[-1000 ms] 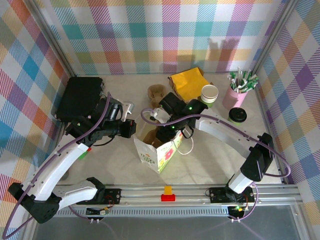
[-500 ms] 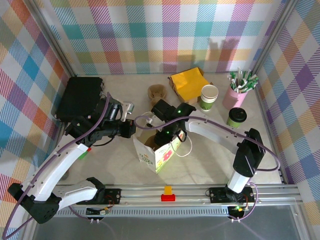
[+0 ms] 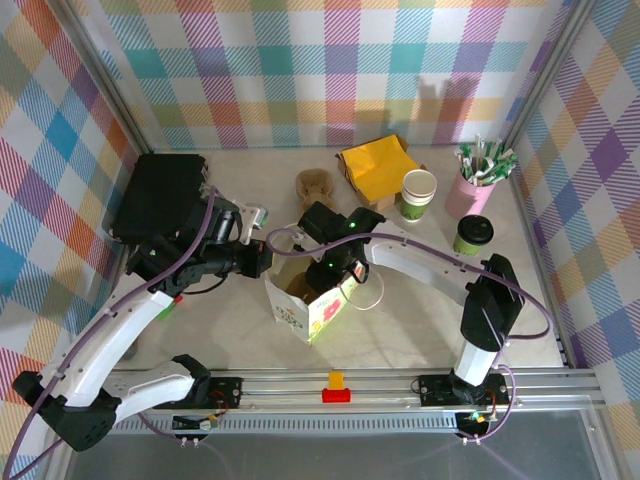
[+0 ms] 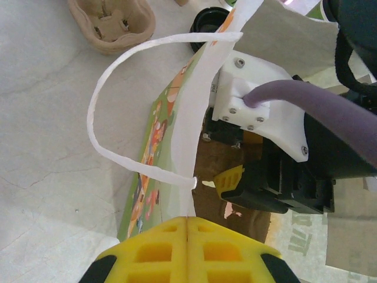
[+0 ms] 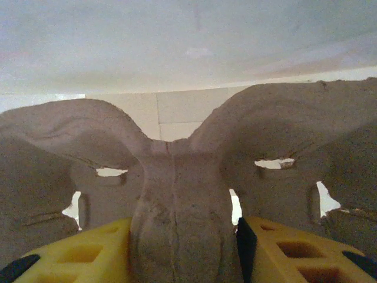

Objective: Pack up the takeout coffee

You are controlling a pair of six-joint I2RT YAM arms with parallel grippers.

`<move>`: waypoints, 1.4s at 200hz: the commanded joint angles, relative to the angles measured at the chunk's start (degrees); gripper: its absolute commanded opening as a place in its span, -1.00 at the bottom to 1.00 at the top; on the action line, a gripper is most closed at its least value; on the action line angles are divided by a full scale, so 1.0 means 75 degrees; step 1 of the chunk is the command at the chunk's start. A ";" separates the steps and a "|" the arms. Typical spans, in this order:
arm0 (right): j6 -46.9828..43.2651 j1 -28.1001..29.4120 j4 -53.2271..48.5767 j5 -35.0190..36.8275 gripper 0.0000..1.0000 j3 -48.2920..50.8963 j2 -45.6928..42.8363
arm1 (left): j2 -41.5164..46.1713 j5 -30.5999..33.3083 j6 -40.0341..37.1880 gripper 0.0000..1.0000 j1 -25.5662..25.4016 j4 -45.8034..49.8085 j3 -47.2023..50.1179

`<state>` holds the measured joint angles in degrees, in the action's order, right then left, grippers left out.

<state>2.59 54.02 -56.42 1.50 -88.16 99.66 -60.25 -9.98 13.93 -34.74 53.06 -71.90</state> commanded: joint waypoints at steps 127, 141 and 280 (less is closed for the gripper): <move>-0.0134 0.0133 0.0036 0.0164 0.63 -0.0349 -0.0673 | 0.0205 0.0135 0.0099 -1.00 -0.0055 -0.0043 0.0059; -0.0134 0.0133 0.0011 0.0122 0.63 -0.0490 -0.0825 | 0.0204 0.0147 0.0093 -1.00 -0.0049 -0.0020 0.0025; 0.2989 0.0008 0.1337 0.0593 0.92 -0.0186 -0.3286 | 0.0205 0.0457 0.0673 -0.63 -0.0061 -0.0005 -0.0400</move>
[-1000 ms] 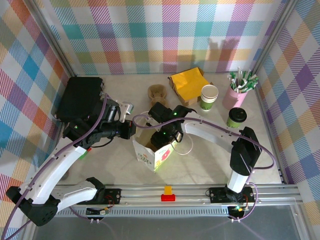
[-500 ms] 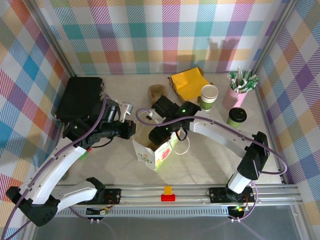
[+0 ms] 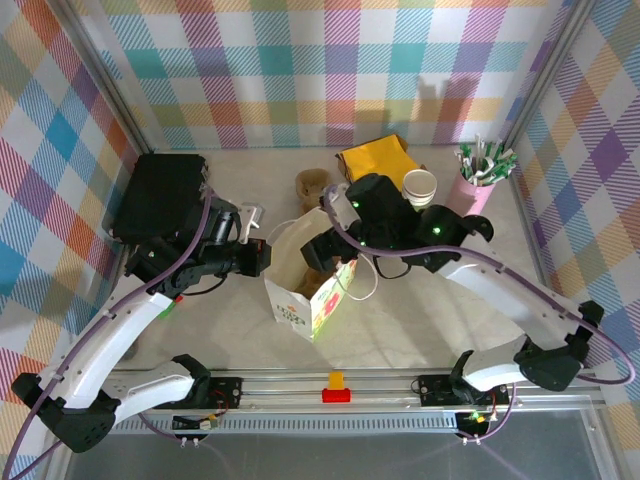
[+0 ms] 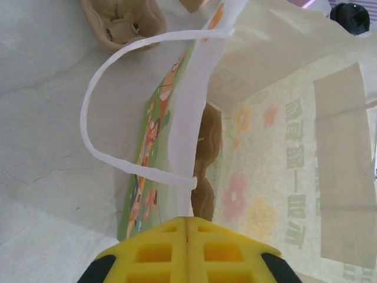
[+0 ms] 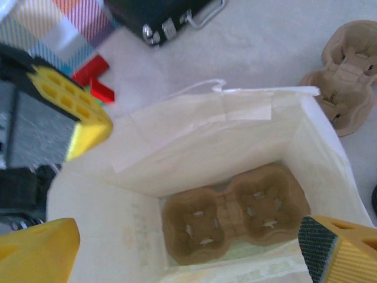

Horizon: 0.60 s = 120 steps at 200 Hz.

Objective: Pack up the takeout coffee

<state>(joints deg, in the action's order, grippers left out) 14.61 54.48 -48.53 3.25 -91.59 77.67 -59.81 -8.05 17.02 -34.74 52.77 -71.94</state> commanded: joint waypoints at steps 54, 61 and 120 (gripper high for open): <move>0.4471 -0.0751 0.0167 0.0449 0.81 0.1602 -0.1258 | -0.0071 0.0697 0.0170 -0.14 -0.0249 0.0768 -0.1739; 0.4919 -0.0842 0.0341 0.0429 0.79 0.1955 -0.1410 | -0.0140 0.0659 0.0141 -0.13 -0.0299 0.0840 -0.1903; 0.6114 -0.1088 0.1082 0.0107 0.72 0.3257 -0.1932 | -0.1049 0.0346 -0.0171 -0.13 -0.1113 0.1165 -0.2696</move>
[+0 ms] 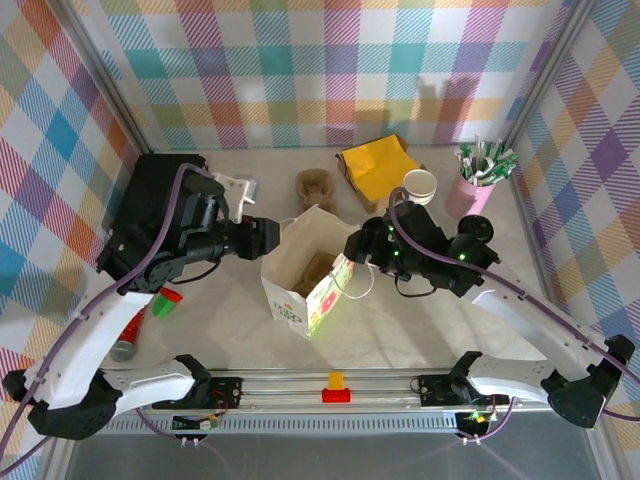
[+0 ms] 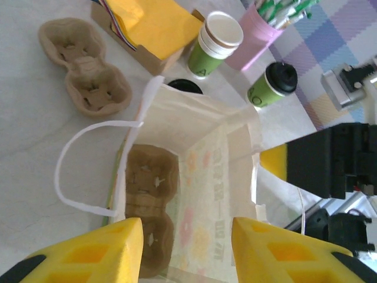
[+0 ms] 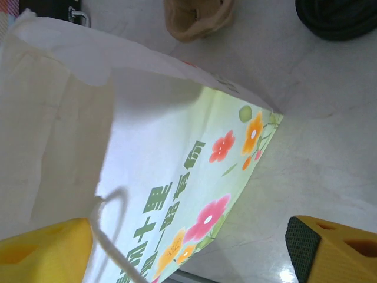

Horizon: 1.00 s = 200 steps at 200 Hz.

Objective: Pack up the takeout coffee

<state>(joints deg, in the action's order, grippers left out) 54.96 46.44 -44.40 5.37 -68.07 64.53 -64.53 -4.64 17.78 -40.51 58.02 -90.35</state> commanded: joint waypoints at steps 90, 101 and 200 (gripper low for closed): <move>0.0664 -0.0131 0.0680 -0.0366 0.69 0.0416 0.0016 | -0.1340 0.0036 -0.0343 -0.35 -0.1115 0.0491 -0.0079; 0.0642 -0.0132 0.0693 -0.0420 0.68 0.0396 0.0098 | -0.1431 0.0118 -0.0355 -0.37 -0.1122 0.0523 -0.0043; 0.0521 -0.0144 0.0726 -0.0727 0.46 0.0123 0.0350 | -0.2865 0.0311 -0.0449 -0.58 -0.1214 0.0376 0.0510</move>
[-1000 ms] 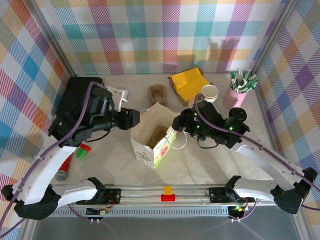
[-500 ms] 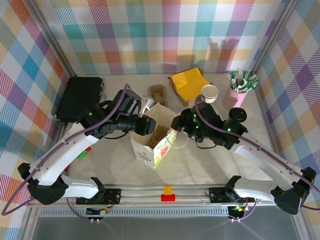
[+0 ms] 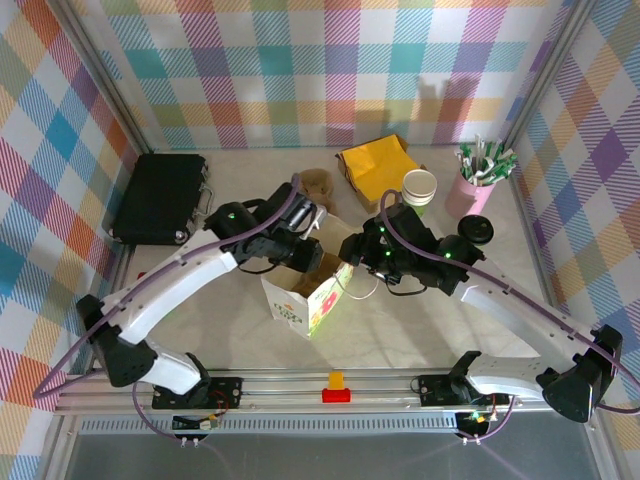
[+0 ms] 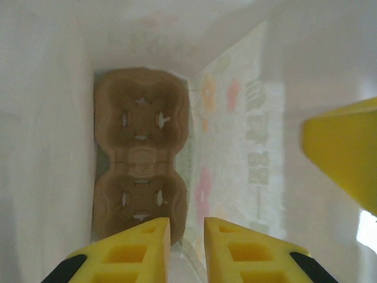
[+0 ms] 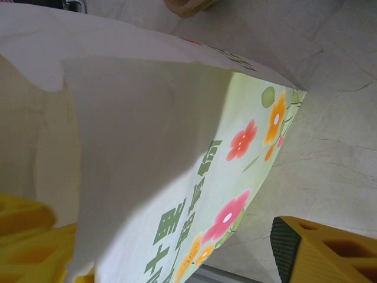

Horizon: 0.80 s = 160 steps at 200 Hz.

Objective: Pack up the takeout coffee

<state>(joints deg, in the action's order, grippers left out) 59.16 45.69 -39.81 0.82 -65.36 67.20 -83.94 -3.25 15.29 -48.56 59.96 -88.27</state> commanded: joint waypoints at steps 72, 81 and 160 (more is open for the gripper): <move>-0.0114 -0.0046 0.0128 0.0017 0.37 -0.0078 -0.0261 | -0.1012 0.0397 -0.0209 -0.68 -0.0149 -0.0124 0.0770; -0.0107 -0.0046 0.0130 0.0040 0.37 -0.0058 -0.0286 | -0.1062 0.0366 -0.0242 -0.69 -0.0149 -0.0203 0.0822; -0.0188 -0.0051 0.0176 0.0093 0.28 0.0053 -0.0371 | -0.1760 0.0365 -0.0456 -0.78 -0.0153 -0.0530 0.1079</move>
<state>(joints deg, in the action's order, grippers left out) 59.07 45.69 -39.42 1.02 -65.34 65.23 -95.70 -1.17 13.19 -49.06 57.17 -81.47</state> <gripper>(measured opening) 0.651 0.117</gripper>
